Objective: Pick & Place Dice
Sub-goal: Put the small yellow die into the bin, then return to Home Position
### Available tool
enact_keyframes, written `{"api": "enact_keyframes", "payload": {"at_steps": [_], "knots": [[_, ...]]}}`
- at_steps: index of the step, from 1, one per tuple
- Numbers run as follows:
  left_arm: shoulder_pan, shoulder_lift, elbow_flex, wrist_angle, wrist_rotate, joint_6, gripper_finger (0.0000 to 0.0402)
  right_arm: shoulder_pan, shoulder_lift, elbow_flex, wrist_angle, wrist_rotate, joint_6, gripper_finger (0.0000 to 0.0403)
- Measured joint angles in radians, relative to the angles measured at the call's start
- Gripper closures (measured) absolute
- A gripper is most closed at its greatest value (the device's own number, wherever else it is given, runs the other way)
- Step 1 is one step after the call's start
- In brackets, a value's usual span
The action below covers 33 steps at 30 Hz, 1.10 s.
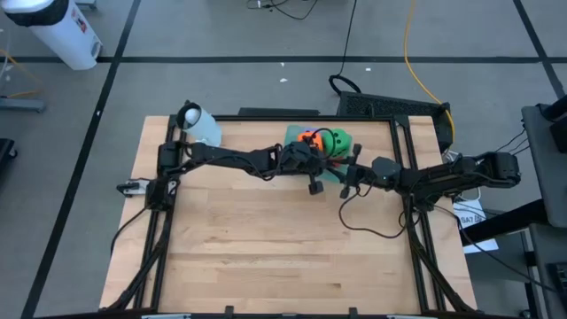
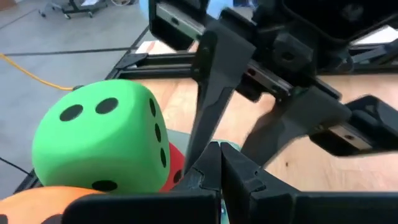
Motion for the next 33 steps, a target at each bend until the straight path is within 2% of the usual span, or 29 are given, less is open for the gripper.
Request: {"api": "enact_keyframes", "payload": {"at_steps": [6, 11, 14, 18, 22, 25, 30, 33], "knots": [[0.006, 0.028, 0.027, -0.017, -0.006, 0.000, 0.0401, -0.001, 0.001, 0.021, -0.035, -0.024, 0.005, 0.0300], [0.020, 0.035, 0.029, -0.026, -0.013, -0.008, 0.0401, 0.001, 0.002, 0.022, -0.046, 0.035, 0.009, 0.0300], [0.011, 0.021, 0.028, -0.048, -0.060, 0.025, 0.0401, 0.003, -0.002, 0.024, -0.046, 0.089, 0.044, 0.0300], [-0.036, -0.072, 0.023, -0.157, -0.175, 0.071, 0.0401, 0.039, -0.050, 0.026, -0.038, 0.105, 0.101, 0.0300], [-0.098, -0.244, -0.027, -0.235, -0.236, 0.106, 0.0401, 0.106, -0.172, 0.025, -0.092, 0.095, 0.154, 0.0302], [-0.134, -0.402, -0.121, -0.240, -0.238, 0.106, 0.0401, 0.126, -0.313, 0.035, -0.222, -0.010, 0.263, 0.0319], [-0.172, -0.711, -0.326, -0.238, -0.232, 0.078, 0.0401, 0.098, -0.540, 0.061, -0.482, -0.321, 0.414, 0.0382], [-0.184, -0.883, -0.484, -0.251, -0.232, 0.041, 0.0401, 0.077, -0.634, 0.061, -0.542, -0.395, 0.484, 0.0397]]}}
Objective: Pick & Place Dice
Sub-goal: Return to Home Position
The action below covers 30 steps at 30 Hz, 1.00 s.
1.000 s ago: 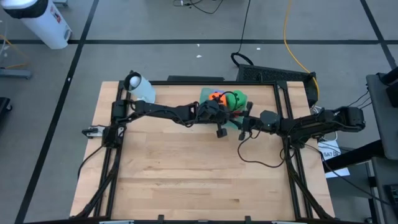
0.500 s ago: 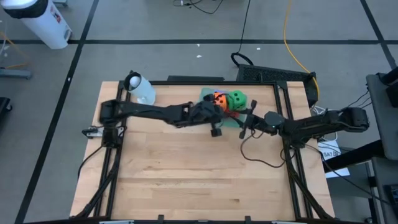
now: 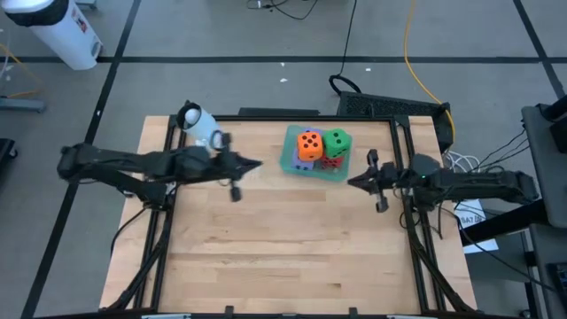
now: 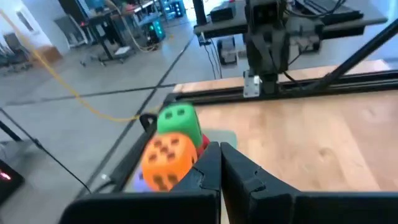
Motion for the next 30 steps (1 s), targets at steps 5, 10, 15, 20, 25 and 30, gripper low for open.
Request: {"api": "enact_keyframes", "payload": {"at_steps": [5, 10, 15, 20, 25, 30], "knots": [[-0.014, -0.268, -0.271, 0.011, -0.019, -0.120, 0.0401, -0.039, -0.136, 0.001, -0.079, -0.003, 0.090, 0.0393], [-0.027, -0.473, -0.484, 0.191, -0.029, -0.094, 0.0401, -0.076, -0.208, -0.001, -0.134, -0.004, 0.143, 0.0401], [-0.022, -0.651, -0.588, 0.270, 0.008, -0.076, 0.0401, -0.131, -0.266, 0.012, -0.187, -0.097, 0.219, 0.0402], [-0.022, -0.753, -0.761, 0.455, 0.156, -0.076, 0.0401, -0.181, -0.307, 0.012, -0.276, -0.138, 0.211, 0.0402], [-0.022, -0.790, -0.900, 0.559, 0.119, -0.122, 0.0401, -0.241, -0.323, -0.002, -0.273, -0.132, 0.199, 0.0402], [-0.022, -0.795, -0.987, 0.618, 0.090, -0.129, 0.0401, -0.255, -0.370, -0.099, -0.230, -0.104, 0.206, 0.0403]]}}
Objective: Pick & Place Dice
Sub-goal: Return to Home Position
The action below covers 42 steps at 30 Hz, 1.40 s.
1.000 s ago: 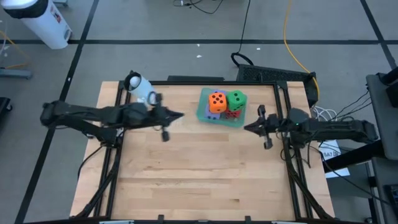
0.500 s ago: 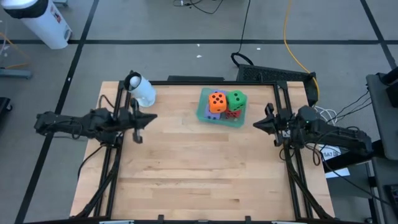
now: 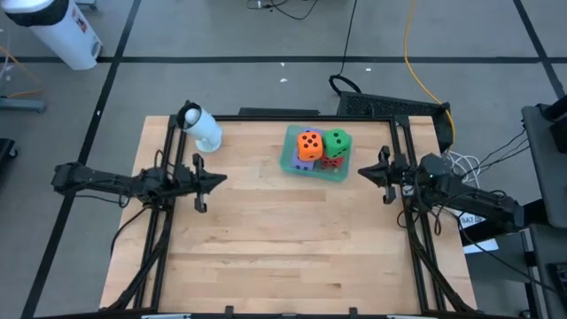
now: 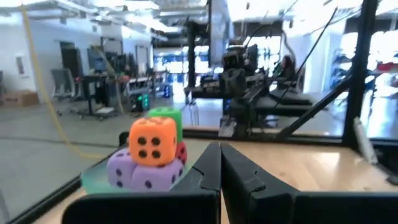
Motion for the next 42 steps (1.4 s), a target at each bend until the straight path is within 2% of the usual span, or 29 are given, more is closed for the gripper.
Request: {"api": "enact_keyframes", "payload": {"at_steps": [5, 9, 12, 21, 25, 36, 42], "knots": [[-0.018, 0.004, 0.002, -0.053, -0.009, -0.022, 0.0401, -0.002, -0.066, -0.145, 0.175, 0.002, 0.063, 0.0403], [-0.042, 0.004, 0.002, -0.064, -0.032, -0.009, 0.0401, -0.002, -0.084, -0.209, 0.248, 0.016, 0.081, 0.0403], [-0.048, 0.003, 0.002, -0.083, -0.048, 0.000, 0.0401, -0.003, -0.080, -0.216, 0.187, 0.055, 0.092, 0.0403], [-0.048, 0.004, 0.002, -0.176, -0.129, 0.018, 0.0398, -0.002, -0.078, -0.218, 0.145, 0.051, 0.033, 0.0403], [-0.048, 0.004, 0.002, -0.161, -0.160, 0.030, 0.0392, -0.002, -0.078, -0.219, 0.148, 0.052, 0.032, 0.0403], [-0.048, 0.004, 0.003, -0.154, -0.160, 0.031, 0.0397, -0.002, -0.078, -0.220, 0.148, 0.051, 0.063, 0.0403], [-0.048, 0.004, 0.003, -0.154, -0.160, 0.032, 0.0381, -0.002, -0.078, -0.220, 0.148, 0.052, 0.062, 0.0403]]}}
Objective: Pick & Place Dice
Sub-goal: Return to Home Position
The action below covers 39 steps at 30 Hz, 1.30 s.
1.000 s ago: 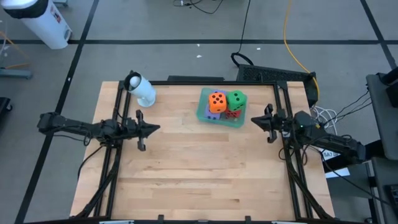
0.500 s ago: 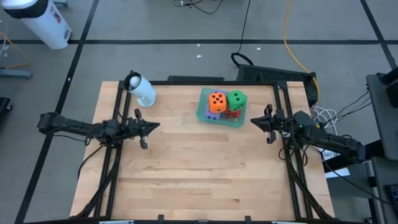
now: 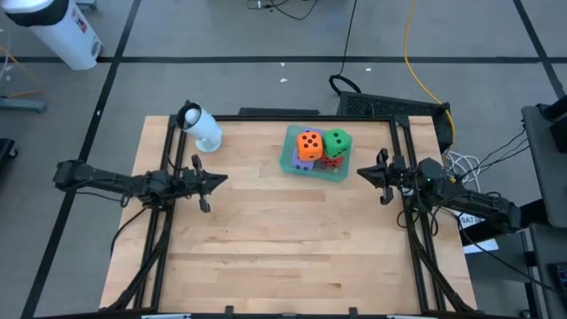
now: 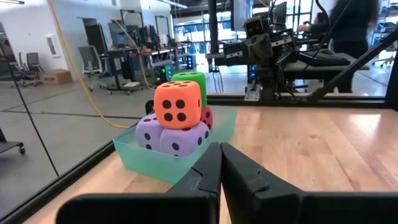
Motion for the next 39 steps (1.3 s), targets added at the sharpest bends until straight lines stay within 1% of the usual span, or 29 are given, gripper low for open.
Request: {"api": "enact_keyframes", "payload": {"at_steps": [5, 39], "knots": [[0.000, 0.000, 0.000, 0.000, 0.000, 0.000, 0.0376, 0.000, 0.000, 0.000, 0.000, 0.000, 0.000, 0.0403], [0.000, 0.000, 0.000, 0.000, 0.001, 0.000, 0.0376, 0.000, 0.000, -0.001, 0.000, 0.000, 0.000, 0.0403]]}}
